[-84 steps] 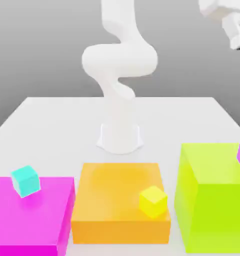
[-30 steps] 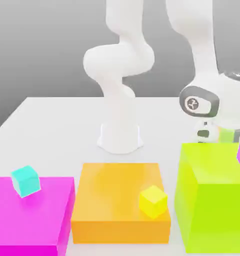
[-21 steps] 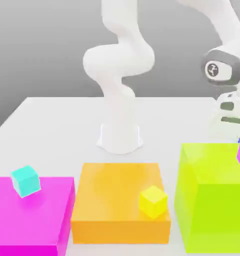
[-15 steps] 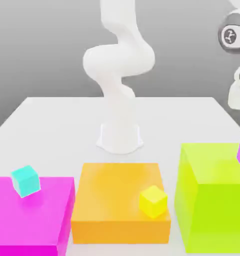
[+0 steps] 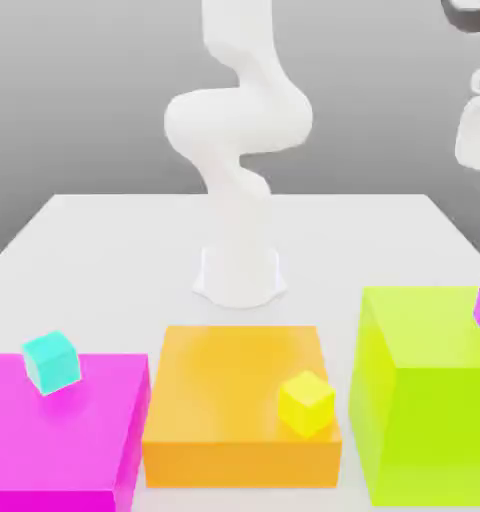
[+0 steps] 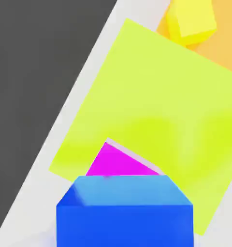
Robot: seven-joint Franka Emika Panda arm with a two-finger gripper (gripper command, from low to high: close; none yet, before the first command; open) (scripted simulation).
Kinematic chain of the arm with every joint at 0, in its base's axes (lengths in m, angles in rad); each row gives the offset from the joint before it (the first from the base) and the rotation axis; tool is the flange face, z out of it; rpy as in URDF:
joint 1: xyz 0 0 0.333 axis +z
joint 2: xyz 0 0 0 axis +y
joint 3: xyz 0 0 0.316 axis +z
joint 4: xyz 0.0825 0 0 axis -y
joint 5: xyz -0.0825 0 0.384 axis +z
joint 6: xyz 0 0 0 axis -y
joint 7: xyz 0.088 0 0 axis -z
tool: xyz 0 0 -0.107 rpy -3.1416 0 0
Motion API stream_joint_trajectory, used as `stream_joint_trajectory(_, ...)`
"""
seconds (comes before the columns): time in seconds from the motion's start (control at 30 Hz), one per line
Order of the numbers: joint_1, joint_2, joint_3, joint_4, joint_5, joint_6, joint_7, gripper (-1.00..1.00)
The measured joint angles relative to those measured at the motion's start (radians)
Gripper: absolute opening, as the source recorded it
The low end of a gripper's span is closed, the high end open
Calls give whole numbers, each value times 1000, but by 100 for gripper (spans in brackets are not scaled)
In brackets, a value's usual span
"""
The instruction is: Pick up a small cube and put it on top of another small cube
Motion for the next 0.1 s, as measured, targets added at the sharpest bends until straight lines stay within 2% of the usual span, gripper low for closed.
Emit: stream_joint_trajectory(0.1,0,0,0,0,0,0,0,100)
